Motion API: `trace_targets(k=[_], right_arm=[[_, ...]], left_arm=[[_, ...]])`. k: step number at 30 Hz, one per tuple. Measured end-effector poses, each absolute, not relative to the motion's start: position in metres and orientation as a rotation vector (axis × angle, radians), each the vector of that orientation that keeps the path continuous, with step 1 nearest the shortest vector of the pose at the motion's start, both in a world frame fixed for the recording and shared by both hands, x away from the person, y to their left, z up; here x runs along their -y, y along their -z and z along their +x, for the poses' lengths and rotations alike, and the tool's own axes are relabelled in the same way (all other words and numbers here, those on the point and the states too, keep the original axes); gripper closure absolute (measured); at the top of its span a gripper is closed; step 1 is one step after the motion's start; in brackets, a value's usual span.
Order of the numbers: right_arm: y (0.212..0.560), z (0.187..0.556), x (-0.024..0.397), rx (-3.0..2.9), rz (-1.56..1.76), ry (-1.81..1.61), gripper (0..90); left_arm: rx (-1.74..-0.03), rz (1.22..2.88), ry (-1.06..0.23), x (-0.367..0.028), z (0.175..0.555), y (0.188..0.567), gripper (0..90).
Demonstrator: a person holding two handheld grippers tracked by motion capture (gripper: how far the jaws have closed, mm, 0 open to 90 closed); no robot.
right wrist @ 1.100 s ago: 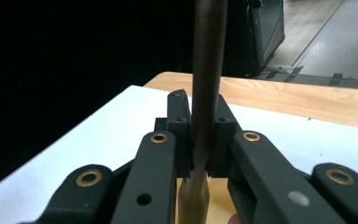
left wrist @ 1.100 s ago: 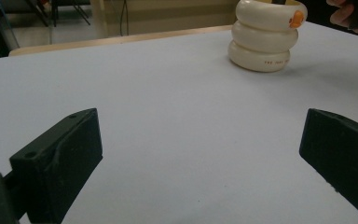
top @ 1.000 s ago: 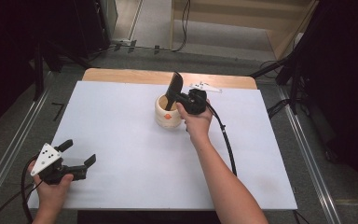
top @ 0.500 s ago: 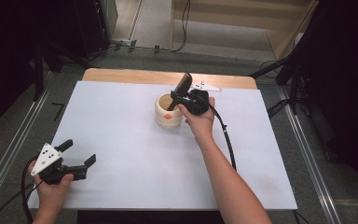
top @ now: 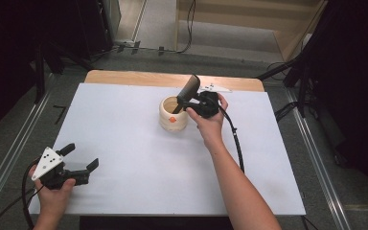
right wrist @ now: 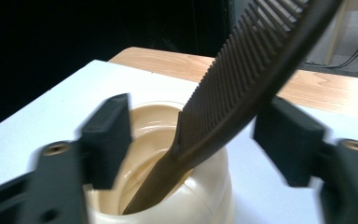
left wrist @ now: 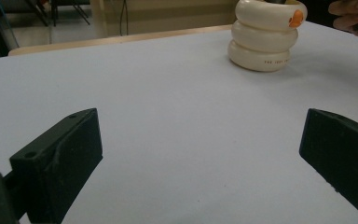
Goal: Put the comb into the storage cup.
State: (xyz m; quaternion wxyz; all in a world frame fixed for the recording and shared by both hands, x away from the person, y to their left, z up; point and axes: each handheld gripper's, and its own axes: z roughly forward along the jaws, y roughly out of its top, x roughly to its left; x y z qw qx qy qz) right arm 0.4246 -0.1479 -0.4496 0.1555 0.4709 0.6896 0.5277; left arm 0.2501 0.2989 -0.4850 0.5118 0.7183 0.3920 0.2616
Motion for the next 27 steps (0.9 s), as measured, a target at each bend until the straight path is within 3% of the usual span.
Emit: trace_targets(k=[3, 5, 8, 27], right_arm=[[0.449, 0.421, 0.152, -1.990, 1.322, -1.525, 9.5], [0.447, 0.418, 0.154, -1.993, 1.295, -1.538, 8.8], [0.444, 0.413, 0.157, -1.993, 1.273, -1.557, 0.1], [0.428, 0.384, 0.167, -1.982, 1.173, -1.598, 0.0]], left_arm=[[-0.942, 1.728, -0.631, -0.299, 0.250, 0.485, 0.0], [-0.941, 1.728, -0.629, -0.298, 0.250, 0.485, 0.0], [-0.942, 1.729, -0.630, -0.298, 0.250, 0.485, 0.0], [-0.943, 1.728, -0.629, -0.298, 0.250, 0.486, 0.0]])
